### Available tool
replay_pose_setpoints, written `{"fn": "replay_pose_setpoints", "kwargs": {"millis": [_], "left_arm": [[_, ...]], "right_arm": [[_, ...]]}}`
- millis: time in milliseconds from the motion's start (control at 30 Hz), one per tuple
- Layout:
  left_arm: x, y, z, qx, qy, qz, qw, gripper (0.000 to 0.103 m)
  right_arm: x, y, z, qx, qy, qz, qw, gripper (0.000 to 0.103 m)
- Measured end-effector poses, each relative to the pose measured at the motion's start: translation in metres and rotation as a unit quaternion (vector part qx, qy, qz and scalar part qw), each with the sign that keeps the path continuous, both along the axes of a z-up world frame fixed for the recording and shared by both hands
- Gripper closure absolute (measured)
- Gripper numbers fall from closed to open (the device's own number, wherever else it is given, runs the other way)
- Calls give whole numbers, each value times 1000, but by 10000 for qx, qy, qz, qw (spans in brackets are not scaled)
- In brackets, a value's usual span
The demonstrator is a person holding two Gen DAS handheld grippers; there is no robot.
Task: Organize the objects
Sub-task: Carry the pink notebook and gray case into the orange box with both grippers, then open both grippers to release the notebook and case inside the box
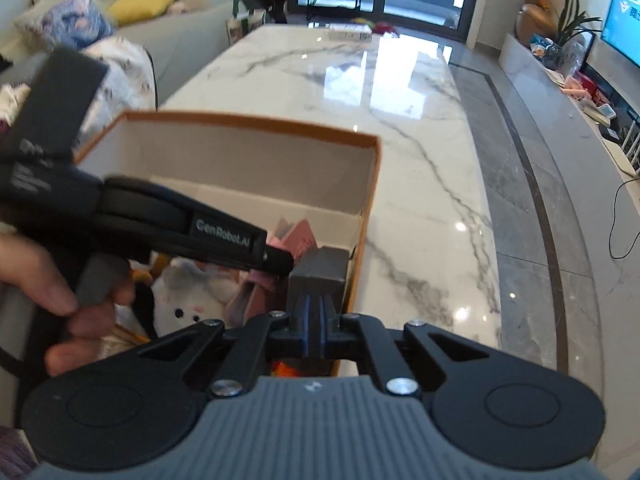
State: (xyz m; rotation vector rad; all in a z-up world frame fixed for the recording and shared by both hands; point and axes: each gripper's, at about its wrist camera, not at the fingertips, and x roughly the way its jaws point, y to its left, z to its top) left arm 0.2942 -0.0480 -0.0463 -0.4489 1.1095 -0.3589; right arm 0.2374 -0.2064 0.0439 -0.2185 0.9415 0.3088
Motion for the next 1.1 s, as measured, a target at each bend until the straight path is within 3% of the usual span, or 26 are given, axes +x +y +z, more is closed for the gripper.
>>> {"fn": "replay_pose_setpoints", "kwargs": {"millis": [267,367,567,700,900,1000,1100], "left_arm": [[1,9,-3,-355,38,224,9991,78],[3,10,-5,-472,54,398,9981,78],[7,2,-1,-287,-126,464,9984,79],[8,-1,-2,-357,-76,506,9981,79],[9,5,-6,-604,22,496,9969,77],[6,4,-3,-589,-52,409,9974,70],[1,0,2,-679,-140,314,9971,50]], "right_arm": [[26,9,-10,-189,-124,-10,9997,103],[31,5,-7,55,-113,-105,9999,103],[29,-26,13,806,-307,-625,9943,101],[19,-31,18,704,-524,-828,9927,100],[14,-39,13,906,-391,-997,9901,99],[13,-42,7,959,-304,-1027,9896,98],[8,-42,7,942,-309,-1037,9897,97]]}}
